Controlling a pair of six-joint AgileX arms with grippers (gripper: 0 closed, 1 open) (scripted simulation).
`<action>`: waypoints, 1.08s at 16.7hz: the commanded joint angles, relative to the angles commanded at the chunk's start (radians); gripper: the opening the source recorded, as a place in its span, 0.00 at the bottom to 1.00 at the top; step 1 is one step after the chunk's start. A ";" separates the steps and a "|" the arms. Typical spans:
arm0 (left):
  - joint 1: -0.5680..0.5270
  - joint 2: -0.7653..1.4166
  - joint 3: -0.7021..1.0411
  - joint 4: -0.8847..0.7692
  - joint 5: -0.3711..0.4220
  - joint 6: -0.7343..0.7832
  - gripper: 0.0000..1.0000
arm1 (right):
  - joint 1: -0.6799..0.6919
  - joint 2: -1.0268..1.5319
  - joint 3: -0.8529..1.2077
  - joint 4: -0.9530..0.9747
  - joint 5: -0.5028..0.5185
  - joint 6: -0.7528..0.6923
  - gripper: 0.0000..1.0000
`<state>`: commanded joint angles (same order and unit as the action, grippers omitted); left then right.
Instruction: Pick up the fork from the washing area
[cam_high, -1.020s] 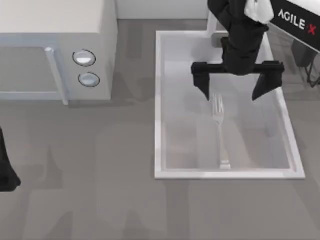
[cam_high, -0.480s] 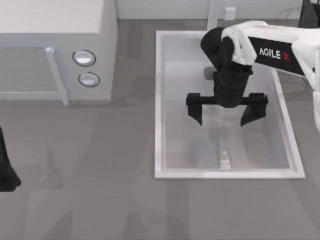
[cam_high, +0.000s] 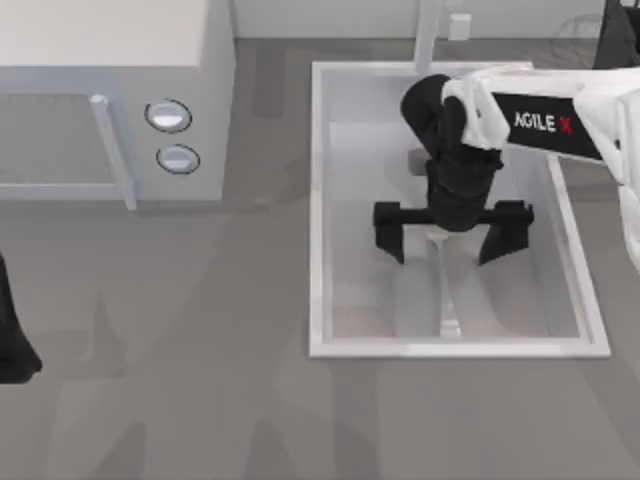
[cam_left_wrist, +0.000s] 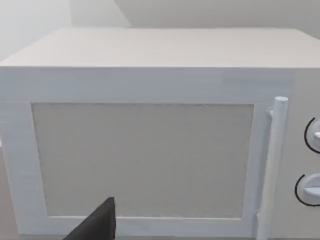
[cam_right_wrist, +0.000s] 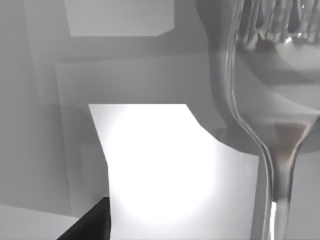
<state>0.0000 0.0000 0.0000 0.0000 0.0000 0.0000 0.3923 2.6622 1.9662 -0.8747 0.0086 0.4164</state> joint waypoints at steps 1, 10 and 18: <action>0.000 0.000 0.000 0.000 0.000 0.000 1.00 | 0.000 0.000 0.000 0.000 0.000 0.000 0.92; 0.000 0.000 0.000 0.000 0.000 0.000 1.00 | 0.000 0.000 0.000 0.000 0.000 0.000 0.25; 0.000 0.000 0.000 0.000 0.000 0.000 1.00 | 0.000 0.000 0.000 0.000 0.000 0.000 0.00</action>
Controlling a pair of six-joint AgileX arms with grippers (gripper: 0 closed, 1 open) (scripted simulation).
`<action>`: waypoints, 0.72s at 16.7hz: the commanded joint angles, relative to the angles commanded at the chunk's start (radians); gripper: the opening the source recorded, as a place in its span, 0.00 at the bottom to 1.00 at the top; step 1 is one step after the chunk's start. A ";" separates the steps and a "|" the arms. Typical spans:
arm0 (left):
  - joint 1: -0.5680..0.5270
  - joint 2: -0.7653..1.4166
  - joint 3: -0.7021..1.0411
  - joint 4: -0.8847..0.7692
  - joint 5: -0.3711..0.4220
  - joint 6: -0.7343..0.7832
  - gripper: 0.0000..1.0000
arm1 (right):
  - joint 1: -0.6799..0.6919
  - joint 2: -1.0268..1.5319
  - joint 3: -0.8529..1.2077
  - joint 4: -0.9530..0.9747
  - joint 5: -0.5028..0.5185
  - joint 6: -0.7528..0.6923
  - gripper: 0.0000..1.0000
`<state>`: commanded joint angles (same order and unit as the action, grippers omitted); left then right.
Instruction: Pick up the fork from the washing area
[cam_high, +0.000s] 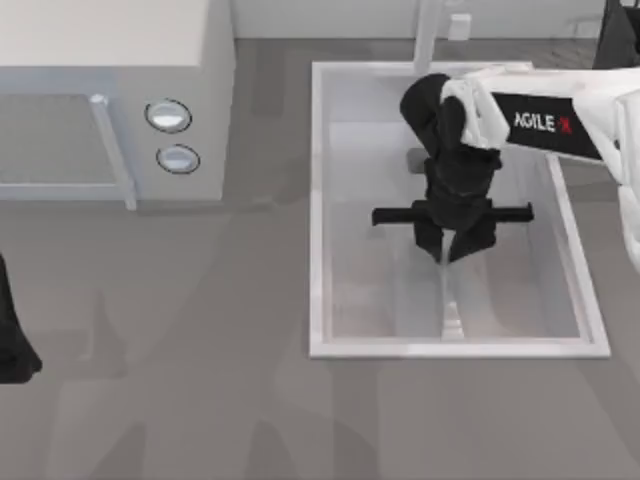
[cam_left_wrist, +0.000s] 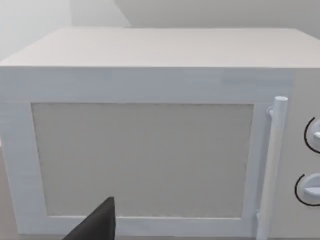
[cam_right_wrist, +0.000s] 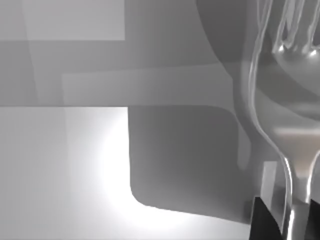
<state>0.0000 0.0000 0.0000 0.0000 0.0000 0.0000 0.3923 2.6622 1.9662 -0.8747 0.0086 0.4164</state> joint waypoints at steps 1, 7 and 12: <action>0.000 0.000 0.000 0.000 0.000 0.000 1.00 | 0.000 0.000 0.000 0.000 0.000 0.000 0.00; 0.000 0.000 0.000 0.000 0.000 0.000 1.00 | -0.003 -0.052 0.047 -0.053 0.017 -0.011 0.00; 0.000 0.000 0.000 0.000 0.000 0.000 1.00 | -0.003 -0.110 0.222 -0.307 0.016 -0.011 0.00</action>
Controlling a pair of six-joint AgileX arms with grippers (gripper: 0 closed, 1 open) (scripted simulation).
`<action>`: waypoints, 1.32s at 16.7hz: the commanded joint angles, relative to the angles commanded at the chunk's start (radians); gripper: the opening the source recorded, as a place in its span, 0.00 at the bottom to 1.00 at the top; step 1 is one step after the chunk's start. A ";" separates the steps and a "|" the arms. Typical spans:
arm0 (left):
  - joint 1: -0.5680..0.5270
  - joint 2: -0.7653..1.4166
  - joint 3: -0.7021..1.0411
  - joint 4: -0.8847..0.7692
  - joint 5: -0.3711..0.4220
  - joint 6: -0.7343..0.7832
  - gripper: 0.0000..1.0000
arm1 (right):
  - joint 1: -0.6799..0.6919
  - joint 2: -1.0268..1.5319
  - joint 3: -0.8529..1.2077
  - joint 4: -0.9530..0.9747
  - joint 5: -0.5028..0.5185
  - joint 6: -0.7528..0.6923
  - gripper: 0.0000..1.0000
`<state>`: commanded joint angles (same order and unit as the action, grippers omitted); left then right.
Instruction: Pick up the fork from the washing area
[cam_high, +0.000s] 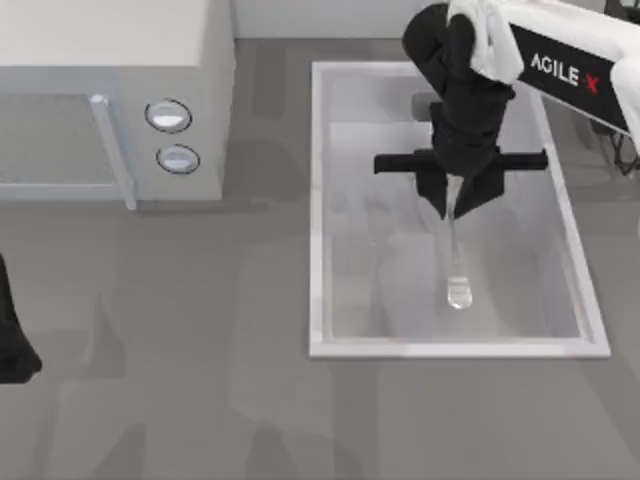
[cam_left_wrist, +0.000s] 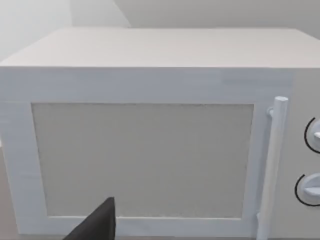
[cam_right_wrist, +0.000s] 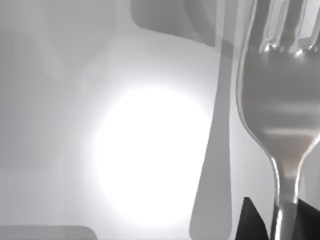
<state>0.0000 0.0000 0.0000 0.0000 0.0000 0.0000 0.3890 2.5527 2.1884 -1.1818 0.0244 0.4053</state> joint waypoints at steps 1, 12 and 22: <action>0.000 0.000 0.000 0.000 0.000 0.000 1.00 | 0.000 -0.014 0.038 -0.058 0.000 0.000 0.00; 0.000 0.000 0.000 0.000 0.000 0.000 1.00 | -0.019 -0.100 0.111 -0.193 -0.002 -0.020 0.00; 0.000 0.000 0.000 0.000 0.000 0.000 1.00 | -0.291 -0.718 -0.568 -0.174 -0.017 -0.296 0.00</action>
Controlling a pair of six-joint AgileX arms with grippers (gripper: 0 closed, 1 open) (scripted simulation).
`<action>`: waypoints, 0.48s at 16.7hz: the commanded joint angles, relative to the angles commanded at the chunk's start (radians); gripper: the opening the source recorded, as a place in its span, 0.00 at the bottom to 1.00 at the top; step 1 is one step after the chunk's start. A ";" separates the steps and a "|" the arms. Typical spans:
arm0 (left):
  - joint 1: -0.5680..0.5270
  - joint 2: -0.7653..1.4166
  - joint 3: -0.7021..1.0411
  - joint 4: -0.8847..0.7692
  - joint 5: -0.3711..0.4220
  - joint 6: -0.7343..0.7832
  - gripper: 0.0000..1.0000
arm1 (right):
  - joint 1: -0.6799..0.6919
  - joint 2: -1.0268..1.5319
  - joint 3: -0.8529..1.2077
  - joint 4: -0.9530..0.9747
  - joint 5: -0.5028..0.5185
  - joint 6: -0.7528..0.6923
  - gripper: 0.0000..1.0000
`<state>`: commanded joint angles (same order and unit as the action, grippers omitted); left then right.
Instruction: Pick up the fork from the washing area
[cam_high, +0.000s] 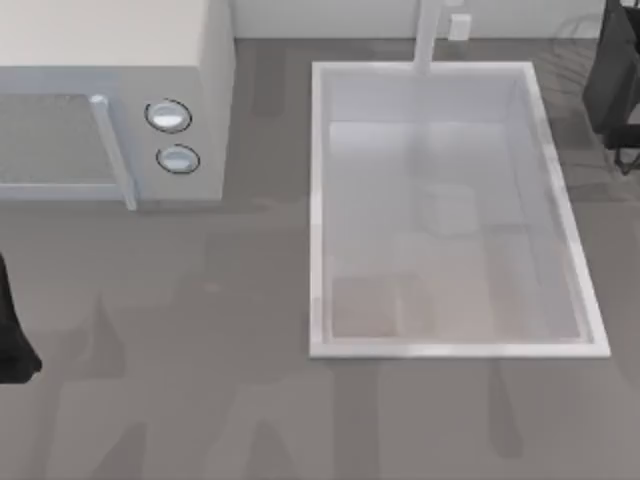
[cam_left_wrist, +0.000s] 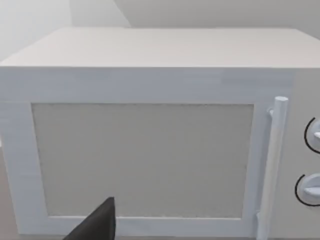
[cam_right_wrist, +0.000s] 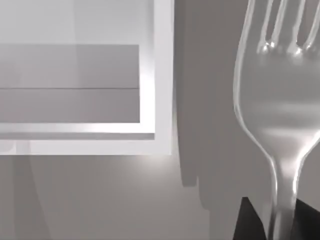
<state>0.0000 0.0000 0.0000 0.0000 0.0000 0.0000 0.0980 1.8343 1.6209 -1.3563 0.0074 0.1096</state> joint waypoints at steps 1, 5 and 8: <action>0.000 0.000 0.000 0.000 0.000 0.000 1.00 | -0.030 -0.068 -0.072 0.002 -0.002 -0.030 0.00; 0.000 0.000 0.000 0.000 0.000 0.000 1.00 | -0.120 -0.250 -0.257 0.006 -0.006 -0.122 0.00; 0.000 0.000 0.000 0.000 0.000 0.000 1.00 | -0.136 -0.279 -0.286 0.006 -0.007 -0.138 0.00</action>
<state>0.0000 0.0000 0.0000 0.0000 0.0000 0.0000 -0.0381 1.5557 1.3352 -1.3503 0.0000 -0.0284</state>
